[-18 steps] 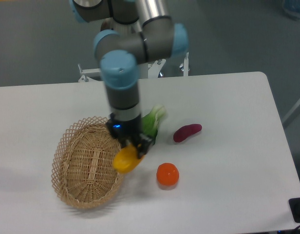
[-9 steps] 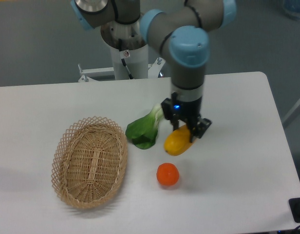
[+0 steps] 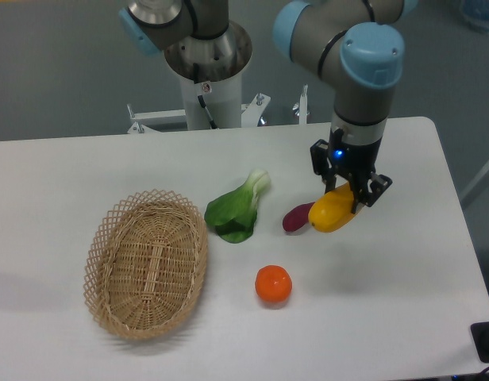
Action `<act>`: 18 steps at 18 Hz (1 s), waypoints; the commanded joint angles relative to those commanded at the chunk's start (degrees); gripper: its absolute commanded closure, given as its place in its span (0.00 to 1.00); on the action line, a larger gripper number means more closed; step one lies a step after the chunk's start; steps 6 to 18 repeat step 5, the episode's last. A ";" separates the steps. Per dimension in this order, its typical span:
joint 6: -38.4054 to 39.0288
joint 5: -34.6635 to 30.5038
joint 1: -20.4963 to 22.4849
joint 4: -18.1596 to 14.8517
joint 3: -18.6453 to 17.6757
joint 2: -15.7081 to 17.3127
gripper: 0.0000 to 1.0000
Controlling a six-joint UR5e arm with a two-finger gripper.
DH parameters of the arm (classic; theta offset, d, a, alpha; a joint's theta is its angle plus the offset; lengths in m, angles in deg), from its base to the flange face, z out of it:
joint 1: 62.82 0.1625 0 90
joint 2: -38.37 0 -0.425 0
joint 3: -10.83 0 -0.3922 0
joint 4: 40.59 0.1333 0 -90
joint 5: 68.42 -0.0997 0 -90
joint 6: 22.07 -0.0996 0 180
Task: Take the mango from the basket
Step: 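Carry the held mango away from the basket toward the red eggplant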
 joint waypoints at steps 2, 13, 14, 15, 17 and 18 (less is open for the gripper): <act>0.00 0.00 0.00 0.00 0.00 0.00 0.44; 0.09 0.26 -0.09 0.00 0.00 0.00 0.44; 0.09 0.26 -0.09 0.00 0.00 0.00 0.44; 0.09 0.26 -0.09 0.00 0.00 0.00 0.44; 0.09 0.26 -0.09 0.00 0.00 0.00 0.44; 0.09 0.26 -0.09 0.00 0.00 0.00 0.44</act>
